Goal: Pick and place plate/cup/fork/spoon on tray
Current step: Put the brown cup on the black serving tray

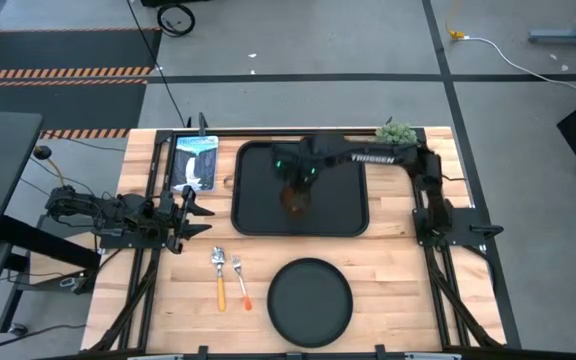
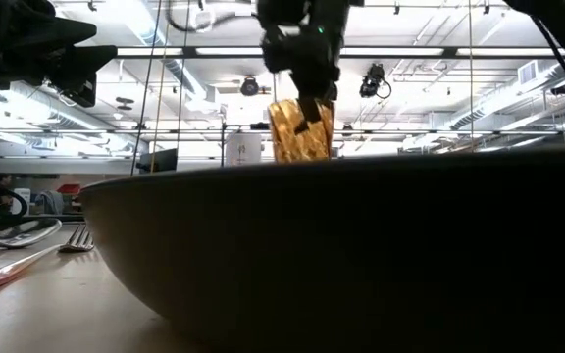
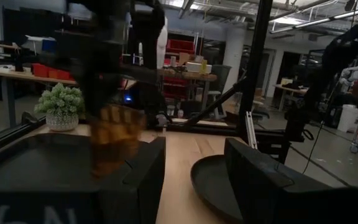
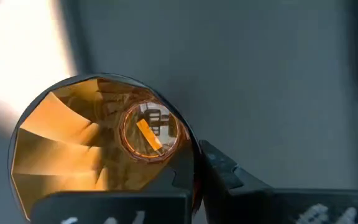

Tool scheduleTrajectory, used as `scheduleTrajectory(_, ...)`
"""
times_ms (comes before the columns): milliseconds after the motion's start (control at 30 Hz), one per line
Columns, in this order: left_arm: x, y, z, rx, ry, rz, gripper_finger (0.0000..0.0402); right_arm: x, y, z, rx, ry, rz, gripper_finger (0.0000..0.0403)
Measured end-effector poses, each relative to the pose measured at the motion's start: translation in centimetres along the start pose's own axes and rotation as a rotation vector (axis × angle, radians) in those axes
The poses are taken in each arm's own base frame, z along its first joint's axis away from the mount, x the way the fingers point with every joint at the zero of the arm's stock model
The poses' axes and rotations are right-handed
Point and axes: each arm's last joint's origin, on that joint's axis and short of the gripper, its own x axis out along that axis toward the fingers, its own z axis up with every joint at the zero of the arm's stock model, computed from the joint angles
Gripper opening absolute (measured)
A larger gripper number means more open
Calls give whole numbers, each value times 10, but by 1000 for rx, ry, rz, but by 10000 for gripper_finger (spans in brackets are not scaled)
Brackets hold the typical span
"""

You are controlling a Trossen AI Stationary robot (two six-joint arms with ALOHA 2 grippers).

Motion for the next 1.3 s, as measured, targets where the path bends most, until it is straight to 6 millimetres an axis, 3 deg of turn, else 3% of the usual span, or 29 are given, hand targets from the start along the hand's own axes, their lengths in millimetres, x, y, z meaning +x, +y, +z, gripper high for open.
scheduleTrajectory(200,0,0,0,0,0,0,174,4,-69,-25,136,33,-61,15)
scheduleTrajectory(333,0,0,0,0,0,0,174,12,-110,-53,253,46,-93,14)
scheduleTrajectory(600,0,0,0,0,0,0,174,11,-168,-122,548,-76,-152,15)
scheduleTrajectory(800,0,0,0,0,1,0,174,7,-187,-149,656,-69,-155,15)
scheduleTrajectory(1100,0,0,0,0,1,0,174,5,-198,-156,692,-72,-143,19)
scheduleTrajectory(1300,0,0,0,0,0,0,174,6,-198,-155,700,-73,-133,62)
